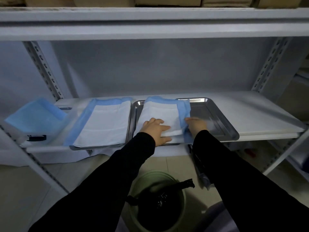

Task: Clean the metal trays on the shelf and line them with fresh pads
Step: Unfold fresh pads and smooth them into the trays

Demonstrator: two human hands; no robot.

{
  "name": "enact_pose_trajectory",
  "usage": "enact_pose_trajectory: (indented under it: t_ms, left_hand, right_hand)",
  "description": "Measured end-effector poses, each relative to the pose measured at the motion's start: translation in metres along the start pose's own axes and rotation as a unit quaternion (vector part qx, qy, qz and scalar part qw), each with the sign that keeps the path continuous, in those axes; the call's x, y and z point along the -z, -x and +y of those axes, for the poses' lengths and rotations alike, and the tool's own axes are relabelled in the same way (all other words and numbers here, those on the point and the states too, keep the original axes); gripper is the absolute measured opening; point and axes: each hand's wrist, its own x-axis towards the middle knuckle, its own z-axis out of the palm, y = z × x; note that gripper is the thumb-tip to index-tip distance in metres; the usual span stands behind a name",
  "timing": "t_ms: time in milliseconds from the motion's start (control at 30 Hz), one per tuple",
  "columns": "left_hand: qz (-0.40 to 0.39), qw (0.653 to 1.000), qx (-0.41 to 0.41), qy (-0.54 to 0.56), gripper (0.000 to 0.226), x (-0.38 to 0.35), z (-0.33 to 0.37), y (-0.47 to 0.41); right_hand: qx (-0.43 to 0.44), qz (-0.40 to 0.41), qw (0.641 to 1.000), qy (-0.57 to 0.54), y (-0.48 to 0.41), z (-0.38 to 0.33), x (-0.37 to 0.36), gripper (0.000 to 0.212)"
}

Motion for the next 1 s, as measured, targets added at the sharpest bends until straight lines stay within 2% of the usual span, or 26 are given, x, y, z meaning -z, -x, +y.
enact_pose_trajectory:
  t_ms: [100, 200, 300, 433, 600, 700, 767, 867, 1000]
  left_hand:
    - [0.028, 0.999, -0.024, 0.024, 0.053, 0.001, 0.018, -0.006]
    - [0.077, 0.996, -0.021, 0.042, 0.040, 0.002, 0.029, -0.009]
    - [0.104, 0.992, -0.007, 0.066, 0.033, 0.001, 0.033, -0.012]
    - [0.106, 0.990, 0.001, 0.097, 0.031, -0.002, 0.033, -0.015]
    - [0.084, 0.992, 0.009, 0.097, 0.035, -0.004, 0.038, -0.016]
    - [0.063, 0.993, 0.025, 0.094, 0.032, -0.006, 0.039, -0.017]
    - [0.051, 0.993, 0.039, 0.100, 0.030, -0.007, 0.040, -0.017]
    - [0.046, 0.992, 0.054, 0.103, 0.030, -0.007, 0.042, -0.018]
    - [0.043, 0.993, 0.055, 0.100, 0.032, -0.005, 0.046, -0.019]
  right_hand:
    - [0.006, -0.014, 0.995, -0.098, 0.007, -0.001, 0.005, 0.018]
    - [0.012, -0.034, 0.994, -0.103, 0.013, -0.006, 0.010, 0.023]
    - [-0.024, -0.046, 0.994, -0.093, 0.012, -0.010, 0.016, 0.031]
    - [-0.057, -0.065, 0.994, -0.073, 0.013, -0.008, 0.021, 0.023]
    - [-0.021, -0.089, 0.996, -0.013, 0.018, -0.010, 0.022, 0.006]
    - [0.019, -0.075, 0.996, -0.036, 0.018, -0.008, 0.022, 0.023]
    - [0.055, -0.068, 0.996, -0.035, 0.019, -0.008, 0.023, 0.008]
    - [0.069, -0.068, 0.995, -0.031, 0.018, -0.008, 0.022, 0.029]
    - [0.068, -0.081, 0.994, -0.017, 0.015, -0.005, 0.019, 0.029]
